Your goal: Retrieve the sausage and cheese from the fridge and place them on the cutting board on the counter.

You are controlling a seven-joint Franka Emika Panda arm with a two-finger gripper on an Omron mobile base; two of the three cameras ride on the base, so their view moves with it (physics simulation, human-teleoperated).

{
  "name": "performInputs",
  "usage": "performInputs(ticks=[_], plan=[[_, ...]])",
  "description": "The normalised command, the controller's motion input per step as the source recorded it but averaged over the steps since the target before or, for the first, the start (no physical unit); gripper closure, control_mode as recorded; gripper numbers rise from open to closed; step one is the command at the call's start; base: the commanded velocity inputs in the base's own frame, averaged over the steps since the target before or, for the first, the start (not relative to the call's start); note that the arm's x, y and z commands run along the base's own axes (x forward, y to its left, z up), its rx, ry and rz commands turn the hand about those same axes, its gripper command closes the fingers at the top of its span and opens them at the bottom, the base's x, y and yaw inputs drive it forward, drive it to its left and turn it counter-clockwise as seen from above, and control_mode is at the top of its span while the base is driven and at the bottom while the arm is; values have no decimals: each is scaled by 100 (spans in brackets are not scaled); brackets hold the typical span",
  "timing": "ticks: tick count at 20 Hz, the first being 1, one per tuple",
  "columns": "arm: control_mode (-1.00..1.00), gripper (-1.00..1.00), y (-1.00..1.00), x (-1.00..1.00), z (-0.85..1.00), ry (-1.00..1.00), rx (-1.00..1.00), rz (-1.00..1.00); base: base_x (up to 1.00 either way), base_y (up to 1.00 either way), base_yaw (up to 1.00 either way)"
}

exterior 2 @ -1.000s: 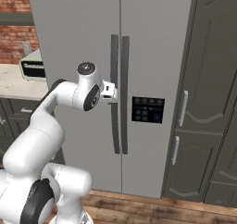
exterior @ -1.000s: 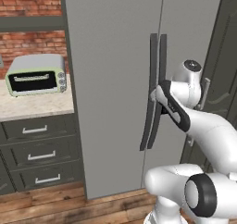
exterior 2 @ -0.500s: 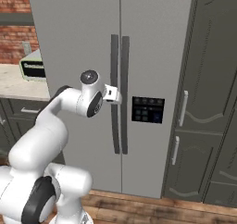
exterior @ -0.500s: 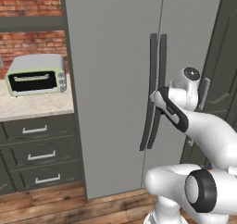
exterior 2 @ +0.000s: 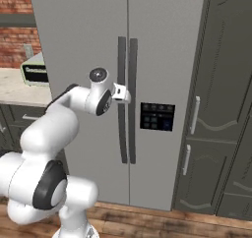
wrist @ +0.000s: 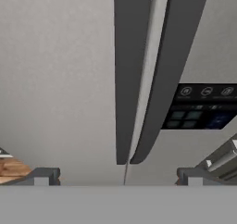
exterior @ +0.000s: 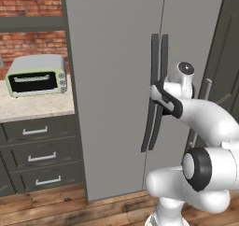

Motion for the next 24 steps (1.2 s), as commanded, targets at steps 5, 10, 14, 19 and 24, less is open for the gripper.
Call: performInputs(ticks=[5, 10, 14, 19, 24], plan=[[-100, -100, -3, 48, 0, 0, 0, -2, 0, 0, 0], [-100, -100, 0, 46, 0, 0, 2, -1, 0, 0, 0], [-100, -100, 0, 48, 0, 0, 6, 0, 0, 0, 0], [-100, -100, 0, 31, -3, 0, 3, 0, 0, 0, 0], [-100, -100, 0, 40, 0, 0, 0, 0, 0, 0, 0]])
